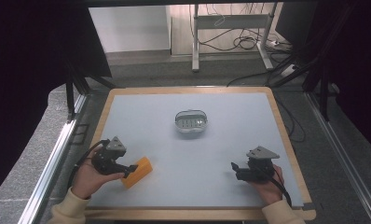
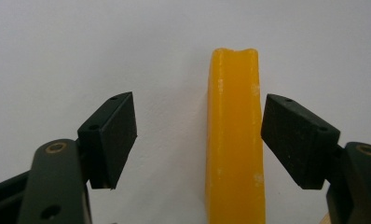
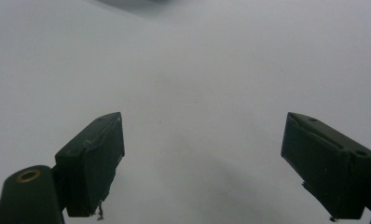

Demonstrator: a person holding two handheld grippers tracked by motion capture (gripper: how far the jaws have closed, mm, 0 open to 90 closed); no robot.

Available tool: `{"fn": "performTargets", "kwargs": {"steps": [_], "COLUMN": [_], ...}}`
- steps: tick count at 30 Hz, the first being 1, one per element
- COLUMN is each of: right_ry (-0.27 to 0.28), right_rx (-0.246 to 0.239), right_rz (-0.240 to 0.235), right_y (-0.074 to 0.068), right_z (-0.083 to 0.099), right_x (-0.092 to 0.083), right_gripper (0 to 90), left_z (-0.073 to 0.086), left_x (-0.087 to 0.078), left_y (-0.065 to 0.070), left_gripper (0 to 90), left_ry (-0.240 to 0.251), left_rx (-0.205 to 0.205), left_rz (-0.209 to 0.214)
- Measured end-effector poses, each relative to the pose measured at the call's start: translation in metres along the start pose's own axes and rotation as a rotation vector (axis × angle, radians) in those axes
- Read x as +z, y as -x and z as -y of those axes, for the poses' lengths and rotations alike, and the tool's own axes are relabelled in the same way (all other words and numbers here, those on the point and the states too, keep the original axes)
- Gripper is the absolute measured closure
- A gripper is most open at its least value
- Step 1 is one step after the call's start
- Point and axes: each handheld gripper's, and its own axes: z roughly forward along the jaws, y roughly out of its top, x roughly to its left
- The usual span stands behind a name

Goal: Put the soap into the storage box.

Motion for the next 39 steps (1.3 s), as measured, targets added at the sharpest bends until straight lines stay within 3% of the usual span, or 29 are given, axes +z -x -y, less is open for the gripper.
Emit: {"fn": "performTargets", "kwargs": {"steps": [13, 22, 29, 37, 39], "right_ry": [0.0, -0.003, -0.008, -0.008, -0.009], "right_rx": [0.0, -0.001, -0.002, -0.002, -0.003], "right_rz": [0.007, 0.008, 0.009, 0.011, 0.011], "right_y": [0.0, 0.0, 0.0, 0.001, 0.001], "right_z": [0.0, 0.001, 0.001, 0.001, 0.001], "right_x": [0.0, 0.0, 0.001, 0.001, 0.002], "right_gripper": [14.0, 14.1, 14.1, 14.1, 14.1], "left_z": [-0.005, -0.005, -0.007, -0.012, -0.013], "left_x": [0.019, 0.029, 0.042, 0.049, 0.051], "left_y": [0.01, 0.014, 0.017, 0.021, 0.022], "left_gripper": [25.6, 27.7, 30.2, 42.0, 50.4], "left_ry": [-0.078, -0.126, -0.197, -0.231, -0.224], "left_rx": [0.03, 0.025, 0.033, 0.045, 0.043], "left_rz": [0.008, 0.021, 0.035, 0.035, 0.028]}}
